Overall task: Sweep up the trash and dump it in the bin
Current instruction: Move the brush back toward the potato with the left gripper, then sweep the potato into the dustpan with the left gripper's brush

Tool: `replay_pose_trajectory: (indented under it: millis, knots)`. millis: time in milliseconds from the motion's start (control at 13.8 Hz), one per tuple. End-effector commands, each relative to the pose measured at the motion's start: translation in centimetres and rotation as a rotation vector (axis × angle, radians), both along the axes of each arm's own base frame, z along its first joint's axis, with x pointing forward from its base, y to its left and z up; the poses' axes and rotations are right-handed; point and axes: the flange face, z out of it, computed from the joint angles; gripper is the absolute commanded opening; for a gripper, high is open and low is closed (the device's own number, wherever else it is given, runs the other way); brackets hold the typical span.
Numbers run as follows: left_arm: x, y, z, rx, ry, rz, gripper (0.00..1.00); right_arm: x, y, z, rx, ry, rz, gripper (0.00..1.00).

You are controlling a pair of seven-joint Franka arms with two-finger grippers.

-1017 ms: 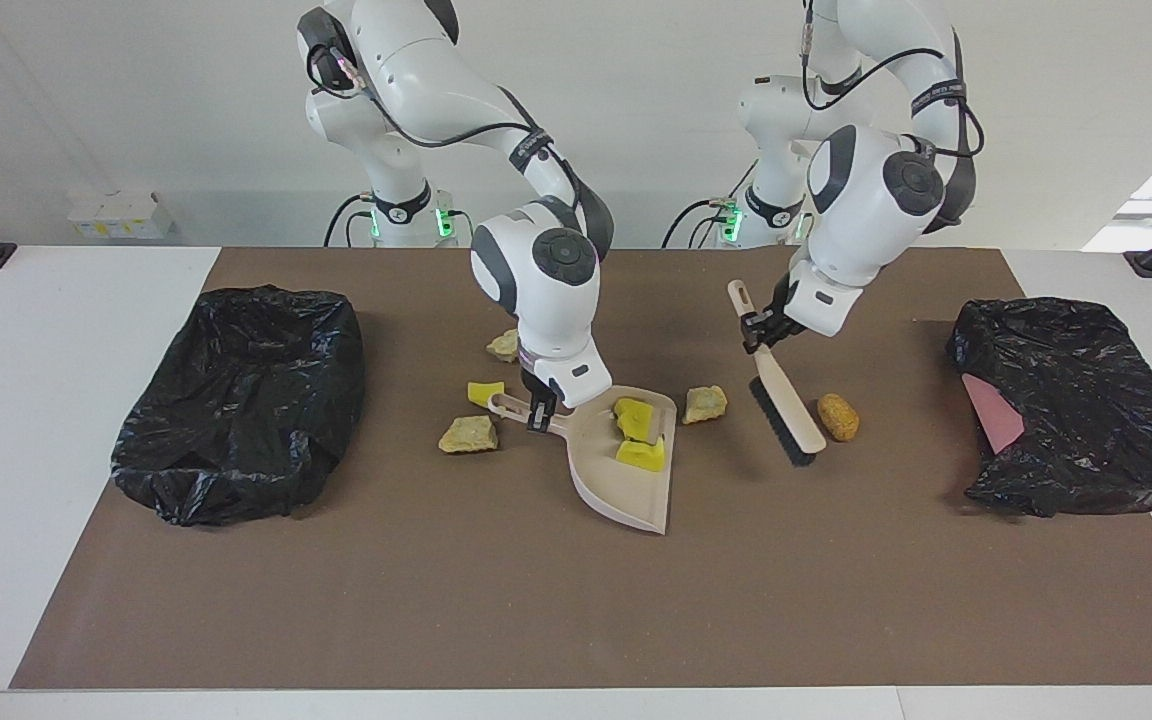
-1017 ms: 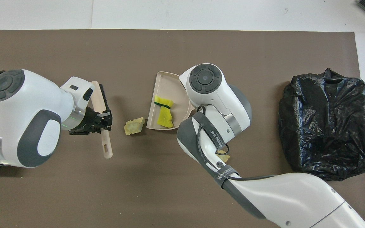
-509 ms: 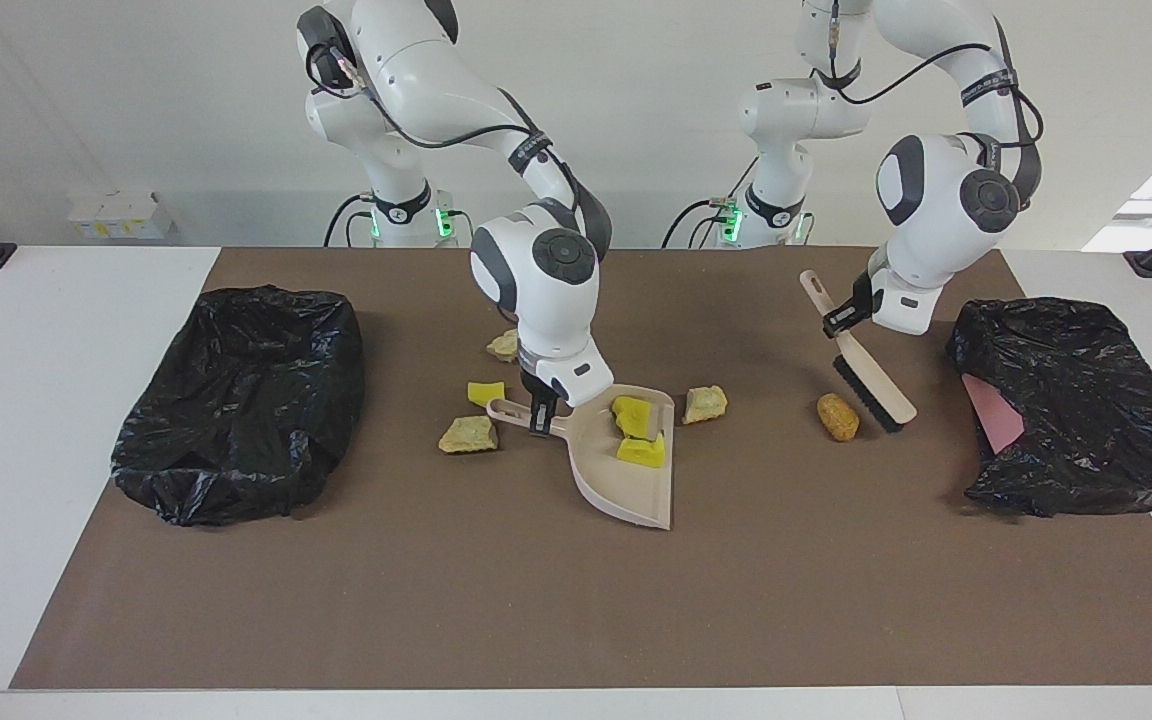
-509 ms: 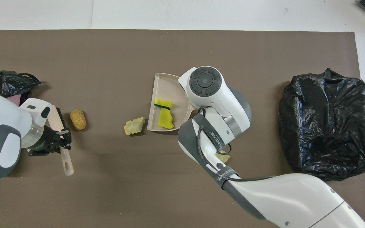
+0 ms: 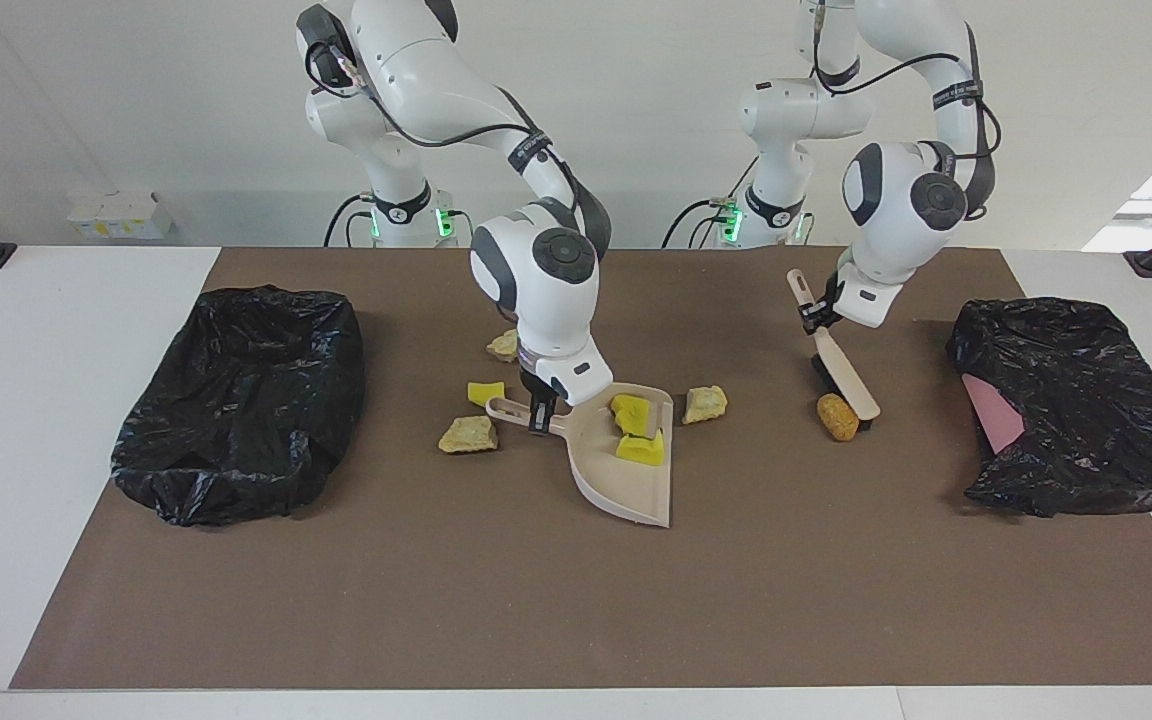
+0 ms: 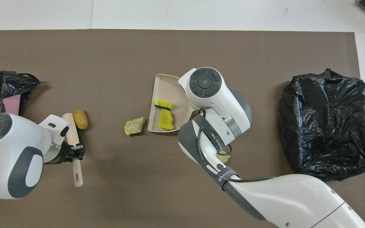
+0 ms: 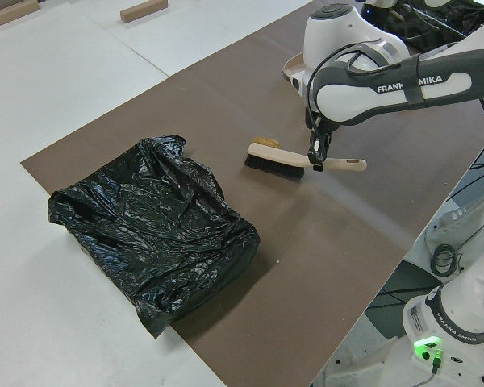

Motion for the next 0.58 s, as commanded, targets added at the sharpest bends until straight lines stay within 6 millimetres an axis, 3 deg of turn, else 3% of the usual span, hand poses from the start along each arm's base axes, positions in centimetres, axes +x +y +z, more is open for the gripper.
replay_pose_trajectory:
  millis: [0, 291, 509]
  knots:
    - [-0.7, -4.2, -0.4, -0.064, -0.032, 0.012, 0.00, -0.7, -0.6, 0.3, -0.023, -0.011, 0.053, 0.00]
    - [0.4, -13.0, -2.7, -0.098, -0.101, 0.099, 0.00, -0.9, -0.8, 0.3, -0.034, -0.012, 0.059, 0.00]
    - [2.5, -18.0, -1.5, -0.195, -0.128, 0.107, 0.00, -0.9, -0.8, 0.3, -0.036, -0.014, 0.060, 0.00]
